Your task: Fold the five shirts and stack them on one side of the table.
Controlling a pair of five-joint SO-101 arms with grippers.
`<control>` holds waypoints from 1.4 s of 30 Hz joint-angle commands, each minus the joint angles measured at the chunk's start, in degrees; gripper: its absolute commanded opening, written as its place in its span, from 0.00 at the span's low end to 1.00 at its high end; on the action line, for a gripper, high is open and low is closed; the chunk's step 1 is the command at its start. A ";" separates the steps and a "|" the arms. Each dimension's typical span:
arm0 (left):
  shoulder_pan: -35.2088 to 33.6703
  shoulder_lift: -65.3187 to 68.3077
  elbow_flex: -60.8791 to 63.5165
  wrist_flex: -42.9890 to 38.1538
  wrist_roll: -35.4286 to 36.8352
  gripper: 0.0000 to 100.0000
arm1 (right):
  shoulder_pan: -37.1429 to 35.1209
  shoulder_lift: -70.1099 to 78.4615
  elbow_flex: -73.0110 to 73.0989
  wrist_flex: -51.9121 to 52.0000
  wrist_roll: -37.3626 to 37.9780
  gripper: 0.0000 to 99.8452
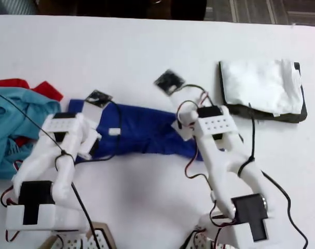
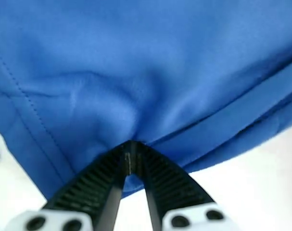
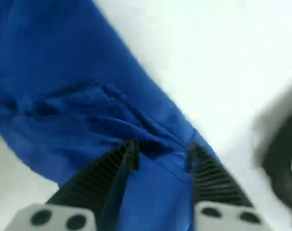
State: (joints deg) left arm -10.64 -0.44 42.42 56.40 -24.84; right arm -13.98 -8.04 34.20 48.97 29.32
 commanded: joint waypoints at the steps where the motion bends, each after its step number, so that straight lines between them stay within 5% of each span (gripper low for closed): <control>1: -1.85 0.00 -0.57 -2.55 0.44 0.03 | 1.63 -4.88 -2.64 -0.92 -4.75 0.30; 6: -1.85 0.00 -0.57 -2.55 0.44 0.03 | 2.51 -10.86 -2.46 3.38 -5.01 0.28; 10: -1.85 0.00 -0.57 -2.64 0.44 0.03 | -0.13 -15.08 -1.93 12.53 -4.57 0.00; 12: -1.85 0.00 -0.57 -2.64 0.44 0.03 | -2.07 -15.34 0.09 13.14 -4.04 0.06; 32: -1.85 0.00 -0.57 -2.64 0.44 0.03 | -11.21 3.74 4.75 -12.53 -12.84 0.02; 42: -1.85 0.00 -0.57 -2.64 0.44 0.03 | -10.42 -14.20 -0.88 11.38 -12.40 0.02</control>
State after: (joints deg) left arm -10.64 -0.44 42.42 56.31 -24.84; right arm -24.70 -13.93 35.34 51.87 17.01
